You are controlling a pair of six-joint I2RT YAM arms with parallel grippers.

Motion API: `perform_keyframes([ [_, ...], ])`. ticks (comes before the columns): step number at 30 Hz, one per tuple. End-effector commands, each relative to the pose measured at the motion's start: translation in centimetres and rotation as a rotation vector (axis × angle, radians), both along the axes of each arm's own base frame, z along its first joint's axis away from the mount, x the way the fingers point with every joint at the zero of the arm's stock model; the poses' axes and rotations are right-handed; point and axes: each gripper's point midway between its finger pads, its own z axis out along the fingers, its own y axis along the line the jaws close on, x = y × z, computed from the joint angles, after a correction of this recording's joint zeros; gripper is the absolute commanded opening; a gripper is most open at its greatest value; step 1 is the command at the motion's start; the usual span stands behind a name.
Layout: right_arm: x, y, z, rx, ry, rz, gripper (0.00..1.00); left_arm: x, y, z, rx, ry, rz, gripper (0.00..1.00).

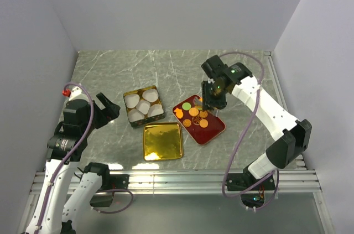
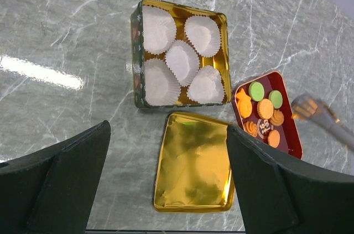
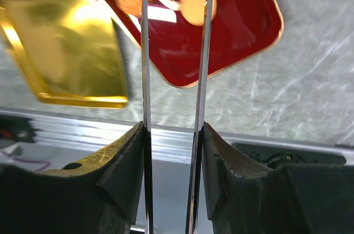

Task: Pack the cookies

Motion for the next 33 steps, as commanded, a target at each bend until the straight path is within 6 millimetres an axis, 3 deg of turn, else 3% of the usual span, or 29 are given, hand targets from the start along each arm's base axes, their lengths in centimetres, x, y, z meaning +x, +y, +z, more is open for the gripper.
perform_keyframes([
  [1,0.8,1.1,3.6,0.066,-0.071,0.043,0.4,0.4,-0.4,0.7,-0.009,-0.038,-0.021,0.92],
  [8,1.4,8.4,7.3,0.407,-0.119,0.177,0.41,0.3,-0.8,0.7,-0.008,-0.032,-0.039,0.91],
  [12,2.7,12.2,8.2,0.477,-0.14,0.221,0.4,0.4,-0.9,0.6,-0.009,-0.032,-0.043,0.91],
  [13,3.3,12.9,9.3,0.501,-0.163,0.224,0.4,0.3,-1.0,0.7,-0.01,-0.035,-0.043,0.91],
  [17,5.1,15.9,9.6,0.532,-0.17,0.251,0.4,0.2,-0.8,0.9,-0.012,-0.044,-0.036,0.92],
  [18,5.7,16.7,8.5,0.526,-0.144,0.258,0.4,0.3,-0.9,0.8,-0.012,-0.041,-0.038,0.93],
  [19,6.1,17.4,8.9,0.537,-0.156,0.271,0.4,0.3,-0.9,0.8,-0.011,-0.038,-0.037,0.93],
  [22,7.3,18.8,7.3,0.518,-0.141,0.275,0.4,0.1,-0.8,1.1,-0.014,-0.053,-0.034,0.93],
  [24,8.2,19.3,5.6,0.49,-0.119,0.26,0.4,0.1,-0.8,1.2,-0.014,-0.061,-0.038,0.93],
  [28,10.0,20.3,4.3,0.468,-0.127,0.262,0.4,0.1,-1.1,0.7,-0.01,-0.035,-0.053,0.94],
  [30,10.5,20.2,2.5,0.424,-0.097,0.256,0.4,0.1,-1.4,0.5,-0.006,-0.021,-0.065,0.93],
  [33,11.3,20.1,1.4,0.385,-0.1,0.244,0.41,0.1,-1.4,0.4,-0.006,-0.017,-0.065,0.93],
])
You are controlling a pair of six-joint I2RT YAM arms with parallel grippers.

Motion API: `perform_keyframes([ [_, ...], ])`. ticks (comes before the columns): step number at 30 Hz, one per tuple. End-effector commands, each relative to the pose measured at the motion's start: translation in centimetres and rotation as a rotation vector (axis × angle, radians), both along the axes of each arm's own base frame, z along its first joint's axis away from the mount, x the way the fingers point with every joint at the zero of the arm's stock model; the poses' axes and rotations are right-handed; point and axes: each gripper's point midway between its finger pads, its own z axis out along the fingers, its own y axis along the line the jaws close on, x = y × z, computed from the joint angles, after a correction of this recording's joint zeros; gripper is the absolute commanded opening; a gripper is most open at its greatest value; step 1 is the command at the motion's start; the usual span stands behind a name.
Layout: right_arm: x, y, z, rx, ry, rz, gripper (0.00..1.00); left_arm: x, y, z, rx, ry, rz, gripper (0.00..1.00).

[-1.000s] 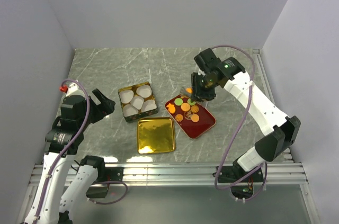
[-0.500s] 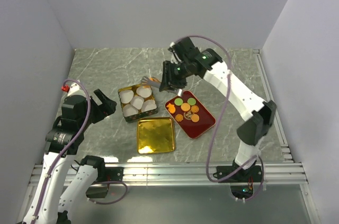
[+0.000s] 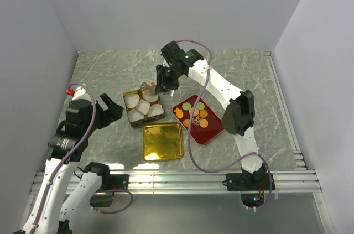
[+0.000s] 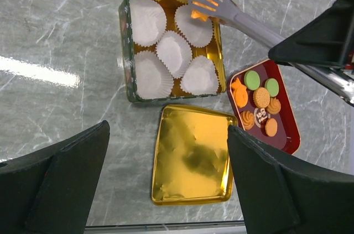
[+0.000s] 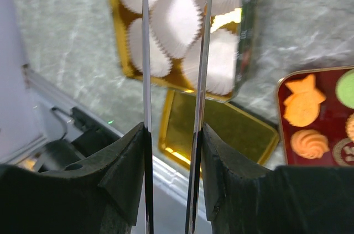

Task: Pack the cookies

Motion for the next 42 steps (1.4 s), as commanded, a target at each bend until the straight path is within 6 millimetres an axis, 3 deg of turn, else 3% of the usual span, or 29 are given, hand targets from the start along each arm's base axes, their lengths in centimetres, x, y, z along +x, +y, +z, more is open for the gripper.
perform_keyframes([
  [1,0.9,-0.3,1.1,-0.018,-0.064,-0.005,0.42,0.3,-0.3,0.5,-0.005,-0.02,-0.011,0.93],
  [8,2.0,-2.0,0.2,-0.086,-0.08,-0.045,0.49,0.2,-0.4,0.7,-0.008,-0.034,-0.021,0.94],
  [11,1.8,-2.3,-0.2,-0.093,-0.072,-0.046,0.56,0.2,-0.4,0.7,-0.007,-0.034,-0.02,0.94],
  [18,1.8,-2.2,-0.1,-0.083,-0.073,-0.046,0.58,0.1,-0.4,0.8,-0.009,-0.04,-0.018,0.94],
  [28,1.1,-3.3,5.3,-0.03,-0.157,-0.06,0.58,0.1,-0.5,0.8,-0.009,-0.04,-0.025,0.94],
  [30,0.0,-4.7,7.4,-0.028,-0.196,-0.069,0.58,0.1,-0.5,0.8,-0.009,-0.041,-0.025,0.94],
  [31,-0.1,-5.0,6.5,-0.053,-0.185,-0.071,0.58,0.1,-0.5,0.8,-0.009,-0.041,-0.025,0.94],
  [32,-0.7,-5.8,7.8,-0.048,-0.208,-0.079,0.58,0.0,-0.4,0.8,-0.01,-0.043,-0.025,0.94],
  [34,-1.6,-7.5,6.6,-0.105,-0.197,-0.088,0.58,0.0,-0.4,0.9,-0.01,-0.046,-0.025,0.94],
  [35,-2.5,-8.5,7.6,-0.102,-0.215,-0.09,0.58,0.0,-0.4,0.9,-0.009,-0.044,-0.024,0.94],
  [37,-3.8,-10.4,5.9,-0.171,-0.19,-0.097,0.58,0.0,-0.4,0.9,-0.011,-0.046,-0.023,0.94],
  [38,-4.6,-11.5,6.6,-0.173,-0.206,-0.109,0.58,0.0,-0.4,0.9,-0.01,-0.046,-0.022,0.94],
  [40,-6.1,-13.4,4.9,-0.233,-0.179,-0.121,0.58,0.0,-0.4,0.9,-0.01,-0.044,-0.022,0.93],
  [41,-6.9,-14.2,5.7,-0.224,-0.197,-0.131,0.58,0.0,-0.4,0.9,-0.01,-0.046,-0.022,0.93],
  [42,-7.9,-15.0,4.4,-0.253,-0.169,-0.123,0.59,0.0,-0.4,0.9,-0.009,-0.046,-0.02,0.93],
])
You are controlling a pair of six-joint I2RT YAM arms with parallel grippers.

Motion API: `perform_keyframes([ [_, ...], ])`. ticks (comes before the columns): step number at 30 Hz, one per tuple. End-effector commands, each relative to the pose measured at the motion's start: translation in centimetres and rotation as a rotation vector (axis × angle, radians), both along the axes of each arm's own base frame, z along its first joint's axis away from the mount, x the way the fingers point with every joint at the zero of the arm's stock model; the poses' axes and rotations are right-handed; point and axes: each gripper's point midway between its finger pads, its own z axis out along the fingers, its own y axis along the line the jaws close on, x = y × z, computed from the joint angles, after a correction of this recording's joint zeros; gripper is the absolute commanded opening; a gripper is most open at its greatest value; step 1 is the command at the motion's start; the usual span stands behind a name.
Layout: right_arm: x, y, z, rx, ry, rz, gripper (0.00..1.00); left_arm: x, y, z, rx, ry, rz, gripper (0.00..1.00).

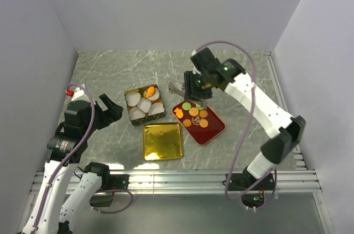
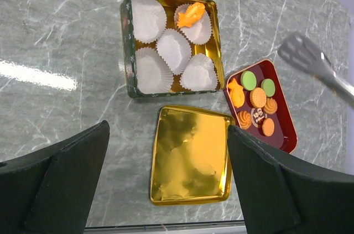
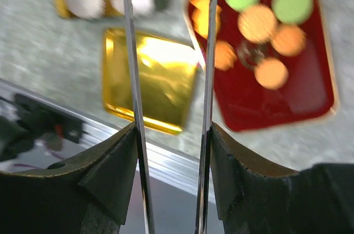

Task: Pack the cookies

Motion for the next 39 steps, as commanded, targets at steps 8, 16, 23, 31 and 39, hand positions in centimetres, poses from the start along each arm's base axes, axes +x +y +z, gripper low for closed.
perform_keyframes([
  [8,-5.7,-6.8,-3.0,-0.121,0.041,-0.087,0.58,0.1,-0.1,0.8,-0.007,-0.042,-0.003,0.93],
  [16,-7.5,-7.3,-6.4,-0.138,0.131,-0.119,0.58,0.1,0.0,0.8,-0.009,-0.045,0.001,0.93],
  [23,-7.7,-6.8,-8.1,-0.139,0.181,-0.114,0.57,0.0,0.0,1.0,-0.01,-0.052,0.006,0.93],
  [31,-7.0,-6.5,-9.8,-0.183,0.207,-0.114,0.55,0.0,0.1,1.1,-0.01,-0.055,0.011,0.93],
  [39,-5.7,-6.5,-10.5,-0.241,0.21,-0.121,0.54,0.0,-0.1,1.0,-0.011,-0.053,0.0,0.93],
])
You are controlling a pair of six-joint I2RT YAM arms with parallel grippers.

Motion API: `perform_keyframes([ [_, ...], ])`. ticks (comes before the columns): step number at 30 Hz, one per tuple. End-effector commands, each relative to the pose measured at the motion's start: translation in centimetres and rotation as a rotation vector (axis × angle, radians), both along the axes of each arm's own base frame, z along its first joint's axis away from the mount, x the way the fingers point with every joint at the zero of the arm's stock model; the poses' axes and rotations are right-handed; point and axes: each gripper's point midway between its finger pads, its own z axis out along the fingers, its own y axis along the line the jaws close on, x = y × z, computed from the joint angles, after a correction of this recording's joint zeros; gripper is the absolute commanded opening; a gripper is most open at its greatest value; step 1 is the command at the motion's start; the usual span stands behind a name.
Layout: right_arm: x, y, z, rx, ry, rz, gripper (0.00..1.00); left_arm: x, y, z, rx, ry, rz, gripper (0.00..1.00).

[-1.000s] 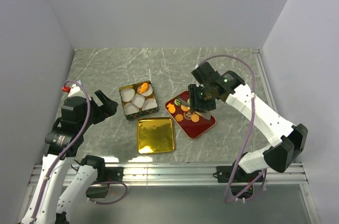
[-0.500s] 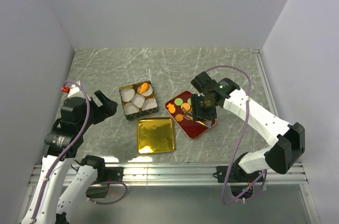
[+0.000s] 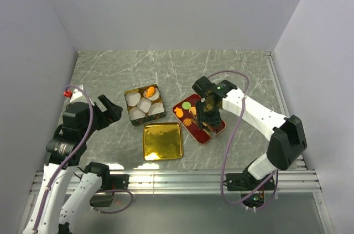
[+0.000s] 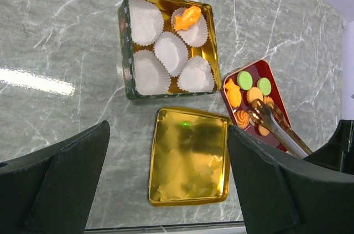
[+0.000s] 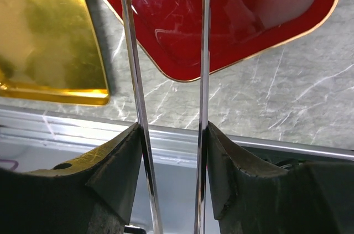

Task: Pack the cookies

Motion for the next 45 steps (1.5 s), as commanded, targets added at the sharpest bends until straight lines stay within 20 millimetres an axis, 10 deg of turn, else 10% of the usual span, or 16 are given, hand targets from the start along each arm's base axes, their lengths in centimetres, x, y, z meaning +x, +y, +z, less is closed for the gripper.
perform_keyframes([
  [1,2.0,0.2,0.9,-0.016,-0.068,-0.013,0.54,0.3,-0.1,0.5,-0.005,-0.026,-0.002,0.93],
  [36,5.3,1.7,1.6,-0.09,-0.052,0.011,0.51,0.4,-0.4,0.3,-0.003,-0.023,-0.018,0.93],
  [45,6.2,2.0,6.0,-0.063,-0.113,-0.009,0.42,0.5,-0.5,0.3,-0.003,-0.02,-0.025,0.92],
])
